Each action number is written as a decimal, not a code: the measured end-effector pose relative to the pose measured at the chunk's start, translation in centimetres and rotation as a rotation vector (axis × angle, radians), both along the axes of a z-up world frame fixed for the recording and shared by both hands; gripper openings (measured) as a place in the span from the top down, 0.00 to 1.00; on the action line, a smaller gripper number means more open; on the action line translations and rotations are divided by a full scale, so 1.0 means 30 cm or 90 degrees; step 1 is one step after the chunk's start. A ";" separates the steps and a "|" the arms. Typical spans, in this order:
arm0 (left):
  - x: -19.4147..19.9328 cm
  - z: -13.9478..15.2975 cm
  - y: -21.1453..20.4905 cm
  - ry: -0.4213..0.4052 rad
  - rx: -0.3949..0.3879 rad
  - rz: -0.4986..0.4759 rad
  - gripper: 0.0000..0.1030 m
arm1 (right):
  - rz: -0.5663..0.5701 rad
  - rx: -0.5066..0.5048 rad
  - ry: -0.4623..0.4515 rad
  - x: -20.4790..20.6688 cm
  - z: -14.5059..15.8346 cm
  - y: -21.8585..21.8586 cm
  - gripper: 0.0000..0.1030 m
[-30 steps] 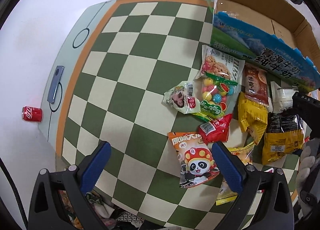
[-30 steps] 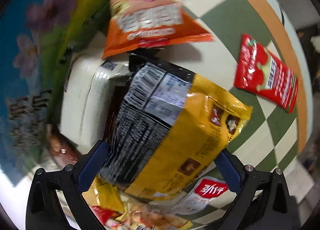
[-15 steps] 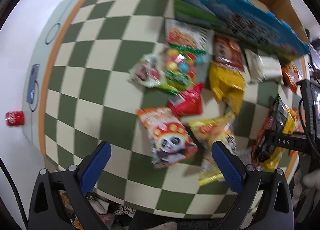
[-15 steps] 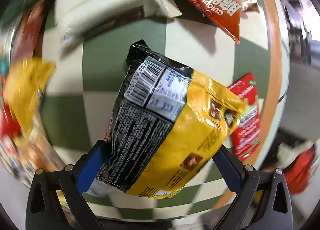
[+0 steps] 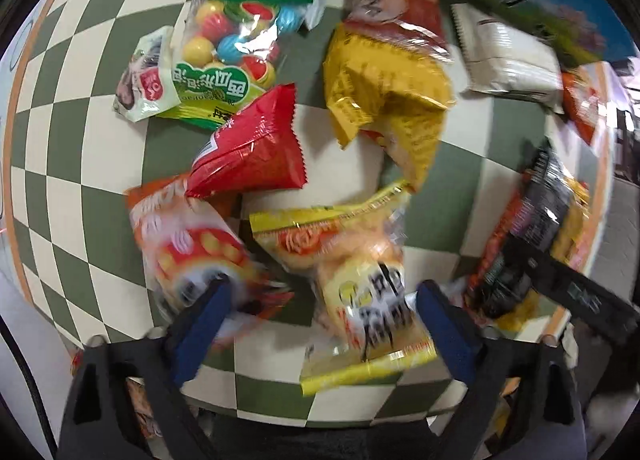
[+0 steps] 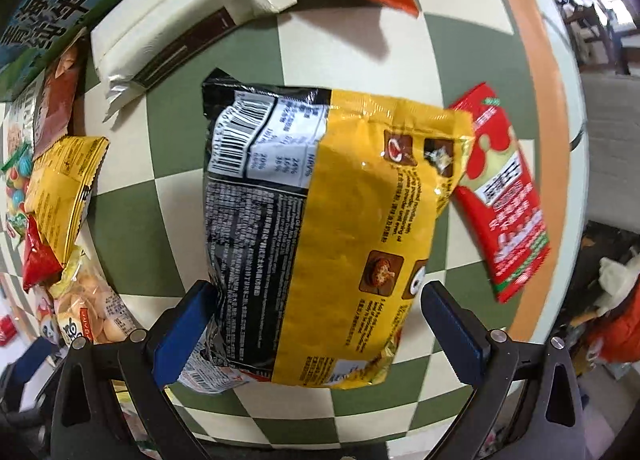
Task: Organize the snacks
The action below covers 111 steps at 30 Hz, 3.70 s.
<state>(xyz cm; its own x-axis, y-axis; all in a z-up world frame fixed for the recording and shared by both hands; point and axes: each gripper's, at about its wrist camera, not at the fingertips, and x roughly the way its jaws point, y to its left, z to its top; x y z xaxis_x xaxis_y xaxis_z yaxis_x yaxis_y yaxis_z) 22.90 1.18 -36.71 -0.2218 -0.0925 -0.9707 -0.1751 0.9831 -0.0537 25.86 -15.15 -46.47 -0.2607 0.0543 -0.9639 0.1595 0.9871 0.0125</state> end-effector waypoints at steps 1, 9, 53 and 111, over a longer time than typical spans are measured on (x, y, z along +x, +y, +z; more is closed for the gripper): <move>0.006 -0.016 -0.006 0.003 -0.002 0.004 0.30 | -0.004 0.005 0.002 0.019 -0.022 -0.006 0.00; 0.019 -0.009 -0.105 -0.033 0.063 -0.044 0.51 | 0.012 0.002 0.016 0.094 -0.156 0.017 0.04; 1.076 0.473 -0.136 -0.168 -0.024 -0.139 0.52 | 0.148 0.176 -0.194 1.026 0.076 -0.411 0.12; 0.394 0.660 0.025 -0.310 0.062 -0.061 0.12 | -0.029 0.172 -0.218 0.812 -0.348 -1.230 0.04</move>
<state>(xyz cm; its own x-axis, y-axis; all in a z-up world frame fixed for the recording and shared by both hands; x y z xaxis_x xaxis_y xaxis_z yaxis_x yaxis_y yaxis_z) 34.72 1.93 -16.91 0.2558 0.0026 -0.9667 -0.0611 0.9980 -0.0135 50.22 -52.04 -56.92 0.0793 0.3210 -0.9437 0.1439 0.9331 0.3295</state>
